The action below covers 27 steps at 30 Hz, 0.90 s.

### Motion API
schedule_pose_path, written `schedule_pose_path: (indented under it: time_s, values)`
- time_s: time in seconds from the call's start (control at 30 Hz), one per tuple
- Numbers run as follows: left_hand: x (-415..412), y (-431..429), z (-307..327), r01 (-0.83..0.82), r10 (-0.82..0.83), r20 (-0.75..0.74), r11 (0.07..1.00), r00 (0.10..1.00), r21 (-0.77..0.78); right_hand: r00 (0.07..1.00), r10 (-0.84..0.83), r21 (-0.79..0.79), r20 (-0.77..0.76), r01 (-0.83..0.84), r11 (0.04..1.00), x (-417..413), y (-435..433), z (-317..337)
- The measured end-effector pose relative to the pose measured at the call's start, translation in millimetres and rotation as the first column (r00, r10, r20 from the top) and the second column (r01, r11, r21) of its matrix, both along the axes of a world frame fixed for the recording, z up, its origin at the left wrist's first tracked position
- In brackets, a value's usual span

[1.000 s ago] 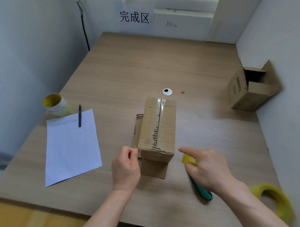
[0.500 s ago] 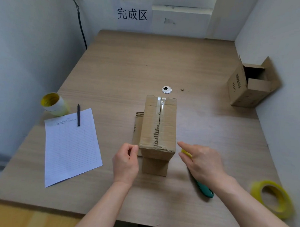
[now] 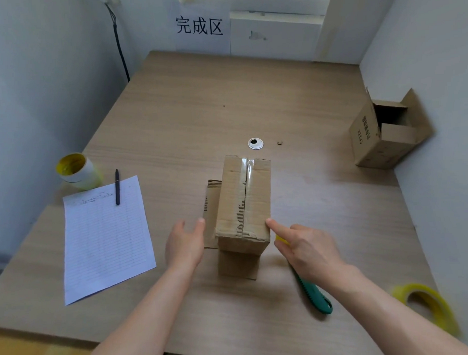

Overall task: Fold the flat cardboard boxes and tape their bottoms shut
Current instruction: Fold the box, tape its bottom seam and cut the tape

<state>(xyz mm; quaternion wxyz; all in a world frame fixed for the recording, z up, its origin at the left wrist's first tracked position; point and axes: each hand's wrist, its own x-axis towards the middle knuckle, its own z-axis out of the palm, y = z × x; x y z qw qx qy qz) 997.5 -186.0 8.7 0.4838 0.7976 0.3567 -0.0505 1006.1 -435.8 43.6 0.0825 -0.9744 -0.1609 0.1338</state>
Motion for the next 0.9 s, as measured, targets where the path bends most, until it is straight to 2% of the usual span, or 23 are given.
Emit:
schedule_pose_path:
  time_s: [0.03,0.07,0.1,0.13,0.17,0.2,0.23,0.3,0.37,0.47,0.57,0.63,0.77,0.9]
  values:
    - [-1,-2,3,0.109,-0.140,0.140,0.971,0.980,0.211,1.000,0.009,0.002,0.008,-0.009,1.000,2,-1,-2]
    - [0,-5,5,0.273,-0.379,0.232,0.882,0.896,0.385,1.000,0.015,0.010,0.019,-0.015,1.000,3,-2,-4]
    - [3,-11,7,0.453,-0.620,0.202,0.724,0.759,0.521,0.999,0.017,0.023,0.028,-0.018,1.000,3,-3,-6]
    - [7,-18,8,0.607,-0.788,0.070,0.524,0.611,0.597,0.999,0.018,0.046,0.042,-0.020,0.999,3,-5,-8]
    - [12,-22,2,0.715,-0.870,-0.101,0.326,0.483,0.619,0.998,0.025,0.069,0.061,-0.030,0.997,3,-5,-10]
    - [17,-23,-4,0.740,-0.897,-0.184,0.200,0.402,0.642,0.996,0.038,0.081,0.084,-0.045,0.996,3,-5,-12]
    - [23,-21,-9,0.718,-0.915,-0.170,0.162,0.367,0.677,0.993,0.050,0.090,0.106,-0.060,0.994,3,-4,-13]
    - [29,-18,-17,0.649,-0.948,-0.100,0.129,0.303,0.750,0.983,0.068,0.123,0.169,-0.090,0.988,7,-4,-16]
    - [31,-17,-26,0.568,-0.959,-0.061,0.113,0.277,0.815,0.965,0.073,0.181,0.251,-0.121,0.976,10,-8,-22]
    - [19,-19,-20,0.529,-0.935,-0.063,0.141,0.349,0.837,0.953,0.123,0.184,0.278,-0.178,0.967,12,-14,-25]
    - [-12,-27,-6,0.534,-0.890,-0.091,0.183,0.447,0.826,0.967,0.161,0.171,0.197,-0.195,0.966,11,-17,-26]
    - [-28,-36,1,0.526,-0.888,-0.080,0.194,0.453,0.828,0.981,0.147,0.191,0.126,-0.169,0.967,6,-16,-27]
    - [-10,-51,14,0.554,-0.913,-0.108,0.142,0.394,0.820,0.997,0.069,0.227,0.045,-0.077,0.971,4,-13,-25]
    - [26,-58,30,0.605,-0.959,-0.176,-0.007,0.220,0.796,0.999,0.036,0.263,0.037,-0.045,0.964,11,-4,-18]
